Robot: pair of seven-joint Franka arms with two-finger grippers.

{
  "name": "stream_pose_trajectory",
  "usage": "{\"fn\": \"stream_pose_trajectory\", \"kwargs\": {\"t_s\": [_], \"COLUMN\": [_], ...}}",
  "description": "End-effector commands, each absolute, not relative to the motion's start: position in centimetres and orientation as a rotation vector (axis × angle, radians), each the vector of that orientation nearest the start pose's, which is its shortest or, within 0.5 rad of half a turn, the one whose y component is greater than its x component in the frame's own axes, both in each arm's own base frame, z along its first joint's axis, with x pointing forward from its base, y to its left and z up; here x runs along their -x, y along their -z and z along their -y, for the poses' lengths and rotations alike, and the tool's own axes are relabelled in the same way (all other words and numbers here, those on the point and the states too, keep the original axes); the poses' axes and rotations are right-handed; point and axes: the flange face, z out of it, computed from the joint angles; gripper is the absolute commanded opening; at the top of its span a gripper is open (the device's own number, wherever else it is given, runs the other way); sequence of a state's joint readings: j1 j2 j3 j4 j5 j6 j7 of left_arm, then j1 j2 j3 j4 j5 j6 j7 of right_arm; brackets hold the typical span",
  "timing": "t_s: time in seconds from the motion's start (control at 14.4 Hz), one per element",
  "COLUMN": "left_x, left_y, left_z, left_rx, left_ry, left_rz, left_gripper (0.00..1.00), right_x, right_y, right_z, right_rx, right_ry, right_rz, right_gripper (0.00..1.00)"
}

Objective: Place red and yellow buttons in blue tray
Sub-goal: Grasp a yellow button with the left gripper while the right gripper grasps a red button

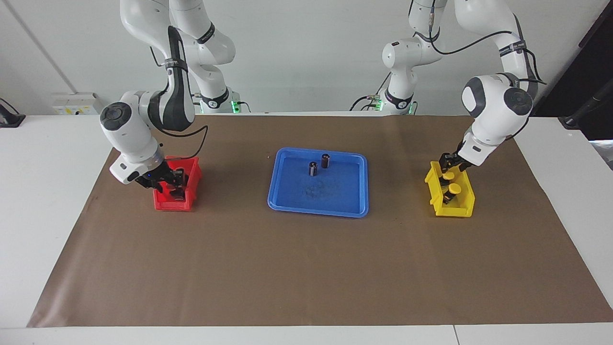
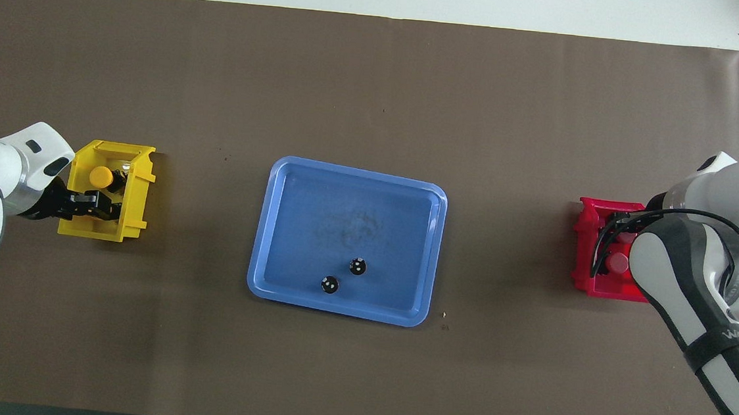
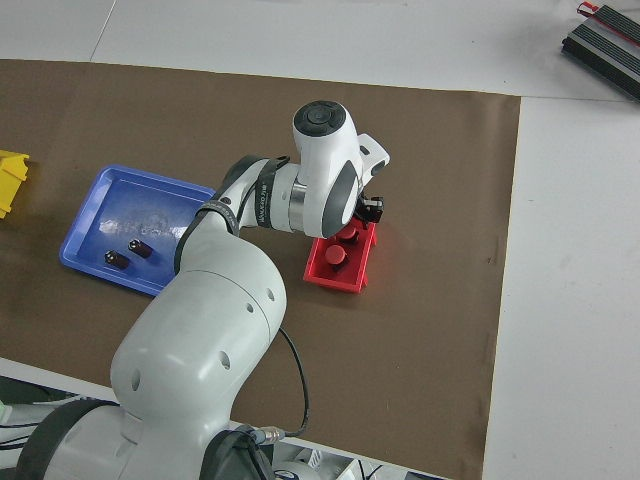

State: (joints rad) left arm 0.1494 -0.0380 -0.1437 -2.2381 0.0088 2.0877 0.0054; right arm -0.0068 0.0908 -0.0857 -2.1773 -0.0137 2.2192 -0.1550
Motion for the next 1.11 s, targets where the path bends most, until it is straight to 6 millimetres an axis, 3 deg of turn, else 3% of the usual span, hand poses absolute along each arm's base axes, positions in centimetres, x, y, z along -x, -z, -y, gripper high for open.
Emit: {"fn": "stream_pose_trajectory", "kwargs": {"t_s": [0.0,0.28,0.42,0.56,0.7,0.84,1.04], "left_x": [-50.0,-50.0,-50.0,-50.1,-50.4,-50.6,-50.9], "left_y": [-37.5,-37.5,-37.6,-37.6,-37.7,-37.6,-37.9], "left_z": [-0.3,0.2,0.2,0.2,0.2,0.4,0.3], "left_rx": [3.119,3.118,3.117,3.117,3.120,3.121,3.123], "left_ry": [-0.149,-0.151,-0.146,-0.141,-0.106,-0.086,-0.058], "left_rz": [0.015,0.033,0.052,0.062,0.064,0.071,0.068], "left_gripper": [0.66,0.65,0.65,0.65,0.65,0.65,0.65], "right_x": [-53.0,-53.3,-54.3,-56.6,-59.2,-60.6,-62.6], "right_y": [-34.9,-35.1,-36.4,-39.5,-44.2,-48.0,-50.1], "right_z": [4.8,4.6,4.5,4.7,4.1,1.3,-7.9], "right_rx": [3.133,3.135,3.134,3.128,3.121,3.113,3.104], "right_ry": [-0.052,-0.043,-0.050,-0.126,-0.200,-0.210,-0.143], "right_rz": [0.127,0.131,0.146,0.149,0.166,0.204,0.091], "right_gripper": [0.44,0.14,0.09,0.09,0.09,0.09,0.08]}}
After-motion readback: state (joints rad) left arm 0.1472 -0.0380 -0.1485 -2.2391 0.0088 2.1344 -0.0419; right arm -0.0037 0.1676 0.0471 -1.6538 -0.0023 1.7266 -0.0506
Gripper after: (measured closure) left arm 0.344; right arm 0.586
